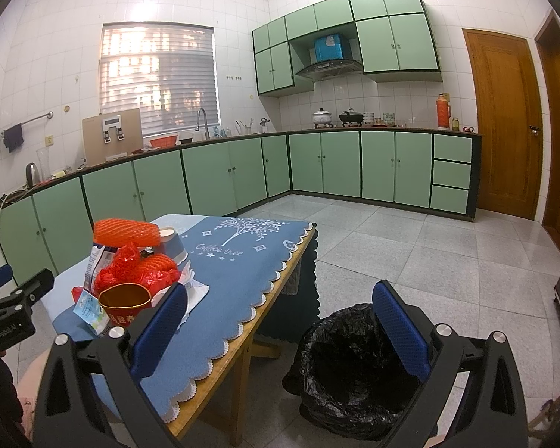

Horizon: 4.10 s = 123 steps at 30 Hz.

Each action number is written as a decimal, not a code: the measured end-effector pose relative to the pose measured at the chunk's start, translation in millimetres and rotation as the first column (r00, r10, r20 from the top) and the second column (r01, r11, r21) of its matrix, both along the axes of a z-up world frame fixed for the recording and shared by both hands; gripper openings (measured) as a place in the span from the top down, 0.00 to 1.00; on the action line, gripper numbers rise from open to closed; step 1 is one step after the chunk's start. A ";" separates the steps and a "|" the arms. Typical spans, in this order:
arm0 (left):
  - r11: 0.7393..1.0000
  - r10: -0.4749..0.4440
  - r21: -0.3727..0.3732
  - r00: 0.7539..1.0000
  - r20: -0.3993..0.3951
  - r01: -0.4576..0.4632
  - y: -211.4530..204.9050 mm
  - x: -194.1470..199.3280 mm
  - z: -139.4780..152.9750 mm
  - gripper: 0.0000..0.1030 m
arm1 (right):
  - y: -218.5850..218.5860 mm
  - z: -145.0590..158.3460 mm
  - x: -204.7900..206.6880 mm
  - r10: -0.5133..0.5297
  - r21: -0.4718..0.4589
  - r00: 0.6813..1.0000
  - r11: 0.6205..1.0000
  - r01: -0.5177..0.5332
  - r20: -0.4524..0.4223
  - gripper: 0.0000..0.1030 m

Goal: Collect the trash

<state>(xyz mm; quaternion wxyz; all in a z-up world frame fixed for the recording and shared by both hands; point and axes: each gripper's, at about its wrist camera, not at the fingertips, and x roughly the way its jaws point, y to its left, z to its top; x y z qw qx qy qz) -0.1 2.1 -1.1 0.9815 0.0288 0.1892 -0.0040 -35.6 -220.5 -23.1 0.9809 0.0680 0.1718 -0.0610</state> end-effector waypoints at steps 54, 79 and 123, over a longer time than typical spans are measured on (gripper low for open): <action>0.980 0.199 0.050 0.972 -0.122 -0.194 80.5 75.2 -40.9 0.16 | 93.4 -41.6 108.3 0.411 0.157 0.901 0.907 -0.390 -0.138 0.28; 0.985 0.173 0.042 0.972 -0.156 -0.168 76.1 82.4 -51.2 0.16 | 94.3 -63.5 121.9 0.475 0.197 0.829 0.879 -0.434 -0.295 0.92; 0.976 0.124 -0.133 0.938 -0.324 -0.175 37.2 106.9 -87.7 0.41 | 36.0 -64.0 106.1 0.367 0.205 0.901 0.924 -0.324 -0.230 0.93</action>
